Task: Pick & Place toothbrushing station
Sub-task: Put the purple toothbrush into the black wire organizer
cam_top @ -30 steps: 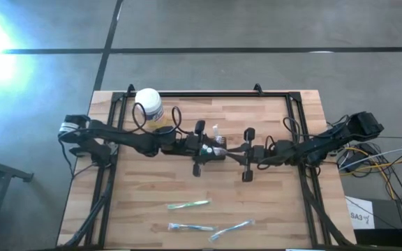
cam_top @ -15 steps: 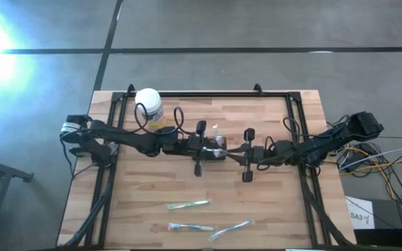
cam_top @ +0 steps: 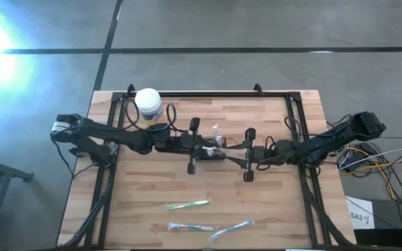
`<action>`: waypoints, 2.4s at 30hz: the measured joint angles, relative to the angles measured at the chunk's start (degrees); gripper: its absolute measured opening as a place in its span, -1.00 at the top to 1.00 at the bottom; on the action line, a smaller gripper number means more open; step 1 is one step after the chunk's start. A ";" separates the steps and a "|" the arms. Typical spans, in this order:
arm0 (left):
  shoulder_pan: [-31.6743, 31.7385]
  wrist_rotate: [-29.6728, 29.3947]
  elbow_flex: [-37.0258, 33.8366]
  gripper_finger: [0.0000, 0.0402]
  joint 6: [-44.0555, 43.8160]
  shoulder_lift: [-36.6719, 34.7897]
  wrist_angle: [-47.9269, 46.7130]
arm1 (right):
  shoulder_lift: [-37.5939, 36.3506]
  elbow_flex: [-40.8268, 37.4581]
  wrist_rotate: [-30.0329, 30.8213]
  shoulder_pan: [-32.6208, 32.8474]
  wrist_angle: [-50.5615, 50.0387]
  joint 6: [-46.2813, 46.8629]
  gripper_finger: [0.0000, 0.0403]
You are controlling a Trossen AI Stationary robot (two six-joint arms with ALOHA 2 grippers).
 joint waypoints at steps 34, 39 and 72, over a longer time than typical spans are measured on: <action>0.89 -14.52 -0.42 0.89 -2.02 8.09 -3.32 | -39.37 -20.57 -4.42 0.94 -12.25 0.82 0.96; 2.00 -14.47 -0.44 0.89 -3.77 9.36 -3.35 | -39.36 -20.57 -4.42 0.98 -12.26 0.80 0.96; 4.13 -12.61 -0.46 0.72 -11.67 21.00 0.59 | -39.27 -20.57 -4.39 0.98 -12.17 0.53 0.96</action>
